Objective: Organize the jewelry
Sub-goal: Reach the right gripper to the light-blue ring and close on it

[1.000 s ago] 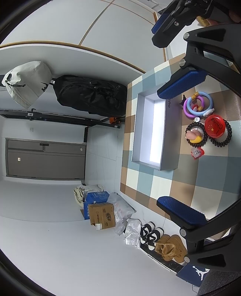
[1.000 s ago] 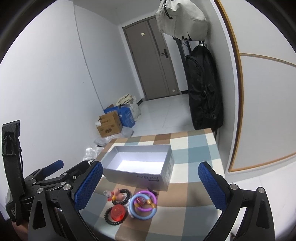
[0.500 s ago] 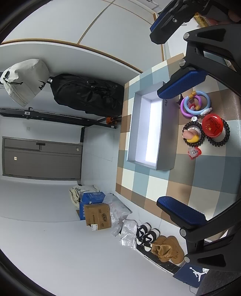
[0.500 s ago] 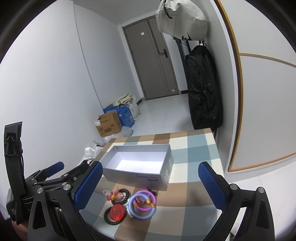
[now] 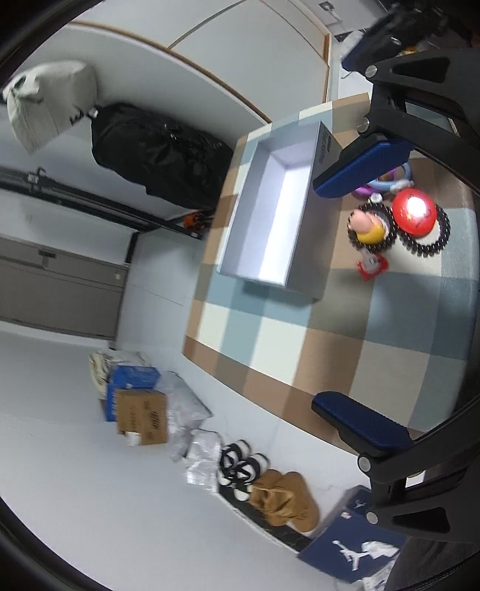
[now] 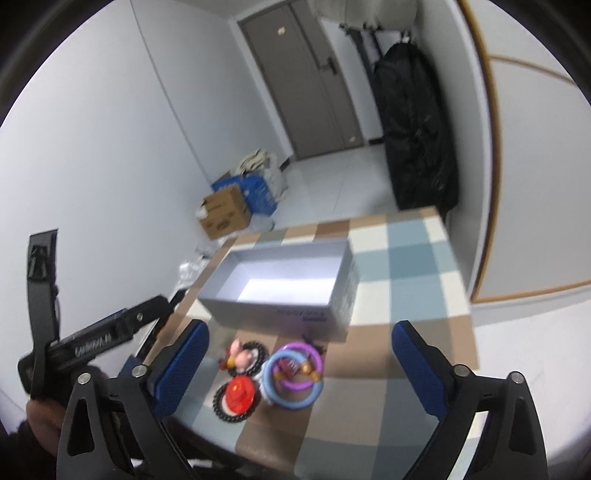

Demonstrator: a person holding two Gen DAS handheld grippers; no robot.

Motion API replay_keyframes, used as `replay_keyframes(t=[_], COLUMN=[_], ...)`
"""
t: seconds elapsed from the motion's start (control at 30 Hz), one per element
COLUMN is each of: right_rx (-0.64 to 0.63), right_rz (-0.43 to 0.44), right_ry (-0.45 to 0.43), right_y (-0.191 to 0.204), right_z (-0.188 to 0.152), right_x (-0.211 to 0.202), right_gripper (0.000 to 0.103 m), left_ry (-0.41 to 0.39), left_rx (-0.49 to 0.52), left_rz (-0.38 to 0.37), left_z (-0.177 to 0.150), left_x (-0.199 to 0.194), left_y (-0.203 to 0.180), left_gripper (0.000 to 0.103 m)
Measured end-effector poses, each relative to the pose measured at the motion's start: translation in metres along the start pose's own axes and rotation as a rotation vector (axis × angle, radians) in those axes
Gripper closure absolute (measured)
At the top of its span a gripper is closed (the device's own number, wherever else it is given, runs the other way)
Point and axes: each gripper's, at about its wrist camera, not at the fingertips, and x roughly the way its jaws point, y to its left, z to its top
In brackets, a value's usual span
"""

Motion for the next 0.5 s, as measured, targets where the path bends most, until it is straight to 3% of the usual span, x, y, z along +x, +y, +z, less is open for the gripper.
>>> replay_keyframes(t=[0.1,0.23,0.3,0.5], right_rx=[-0.011,-0.015,-0.023,-0.052], right_rz=[0.035,0.041,0.030,-0.013], right_ry=[0.076,0.186,0.256,0.318], right_y=[0.005,0.007,0.008,0.012], right_z=[-0.006,-0.017,-0.023,-0.032], right_x=[0.016,0.040,0.056,0.076], right_gripper=[0.009,0.022,0.024,0.026], left_ry=[0.022,0.052,0.064,0.123], left_rx=[-0.018,-0.016,-0.005,-0.047], left_rz=[-0.001,-0.002,0.014,0.022], left_z=[0.001,0.001,0.001,0.001], left_x=[0.005,0.011,0.014,0.022], left_y=[0.006,0.006,0.006,0.022], left_gripper=[0.001,0.001,0.001,0.001])
